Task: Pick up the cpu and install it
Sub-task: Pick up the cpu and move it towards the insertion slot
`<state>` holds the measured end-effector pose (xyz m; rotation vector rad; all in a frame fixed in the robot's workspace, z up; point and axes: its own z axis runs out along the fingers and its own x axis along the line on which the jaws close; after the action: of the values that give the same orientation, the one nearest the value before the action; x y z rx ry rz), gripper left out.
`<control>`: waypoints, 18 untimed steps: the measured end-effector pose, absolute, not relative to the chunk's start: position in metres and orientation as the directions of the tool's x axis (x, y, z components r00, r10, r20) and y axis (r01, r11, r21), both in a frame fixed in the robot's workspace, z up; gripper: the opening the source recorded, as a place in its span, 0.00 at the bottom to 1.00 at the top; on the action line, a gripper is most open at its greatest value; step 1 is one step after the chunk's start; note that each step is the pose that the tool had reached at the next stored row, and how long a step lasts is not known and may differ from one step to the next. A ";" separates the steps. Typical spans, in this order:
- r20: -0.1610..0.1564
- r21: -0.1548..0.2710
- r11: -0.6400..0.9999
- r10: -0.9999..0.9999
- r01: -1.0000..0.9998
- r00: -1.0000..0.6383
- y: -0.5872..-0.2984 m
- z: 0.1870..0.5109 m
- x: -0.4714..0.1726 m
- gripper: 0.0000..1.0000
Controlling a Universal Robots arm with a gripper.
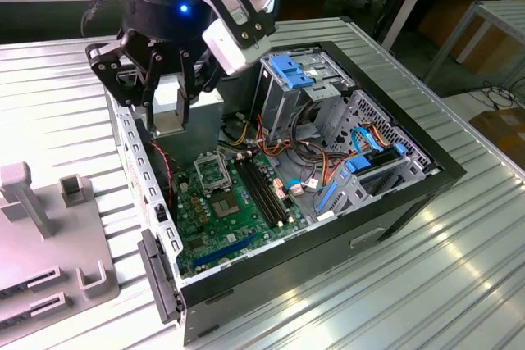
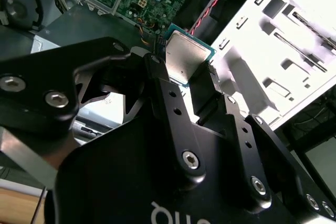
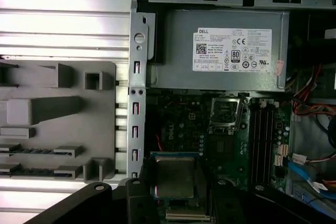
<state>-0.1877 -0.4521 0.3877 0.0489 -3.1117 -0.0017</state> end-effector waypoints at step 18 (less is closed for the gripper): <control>0.029 0.002 1.000 -0.032 -0.032 -0.999 -0.456 0.388 -0.163 0.44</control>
<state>-0.1632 -0.4557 0.3877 0.0491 -3.1117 -0.0017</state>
